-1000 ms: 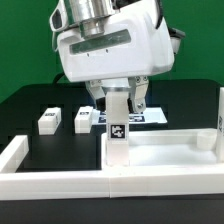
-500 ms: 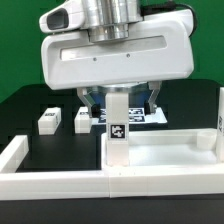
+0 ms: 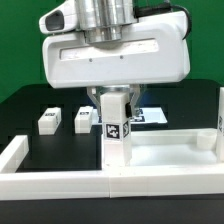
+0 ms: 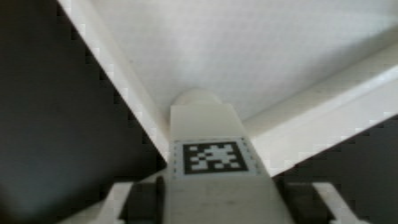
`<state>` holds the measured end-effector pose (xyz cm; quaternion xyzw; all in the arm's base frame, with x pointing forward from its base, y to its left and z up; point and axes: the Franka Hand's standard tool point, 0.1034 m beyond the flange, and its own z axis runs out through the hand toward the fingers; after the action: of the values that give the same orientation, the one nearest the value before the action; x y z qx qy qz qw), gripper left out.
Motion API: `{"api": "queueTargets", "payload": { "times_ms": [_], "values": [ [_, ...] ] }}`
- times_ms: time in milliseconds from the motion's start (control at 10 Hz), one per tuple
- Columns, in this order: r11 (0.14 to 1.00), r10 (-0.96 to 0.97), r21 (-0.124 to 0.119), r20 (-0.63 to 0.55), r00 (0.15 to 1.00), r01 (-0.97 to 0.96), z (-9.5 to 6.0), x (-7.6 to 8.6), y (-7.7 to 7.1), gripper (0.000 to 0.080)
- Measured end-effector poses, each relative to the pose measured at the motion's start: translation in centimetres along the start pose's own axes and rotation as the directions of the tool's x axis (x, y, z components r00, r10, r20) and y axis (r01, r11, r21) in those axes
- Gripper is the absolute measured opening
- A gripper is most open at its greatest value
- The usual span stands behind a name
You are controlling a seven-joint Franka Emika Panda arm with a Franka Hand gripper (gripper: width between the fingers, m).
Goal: Assemble desk
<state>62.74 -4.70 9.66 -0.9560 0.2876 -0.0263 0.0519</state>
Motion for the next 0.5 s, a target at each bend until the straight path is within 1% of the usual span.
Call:
{"api": "queueTargets", "payload": {
  "times_ms": [200, 300, 400, 500],
  "values": [
    [0.992, 0.128, 0.001, 0.001, 0.992, -0.128, 0.01, 0.00, 0.01, 0.0293],
    [0.951, 0.310, 0.004, 0.014, 0.951, -0.310, 0.01, 0.05, 0.10, 0.0293],
    [0.870, 0.493, 0.002, 0.035, 0.869, -0.494, 0.03, 0.10, 0.00, 0.0293],
    [0.776, 0.629, -0.002, 0.051, 0.775, -0.630, 0.08, 0.37, -0.14, 0.0293]
  ]
}}
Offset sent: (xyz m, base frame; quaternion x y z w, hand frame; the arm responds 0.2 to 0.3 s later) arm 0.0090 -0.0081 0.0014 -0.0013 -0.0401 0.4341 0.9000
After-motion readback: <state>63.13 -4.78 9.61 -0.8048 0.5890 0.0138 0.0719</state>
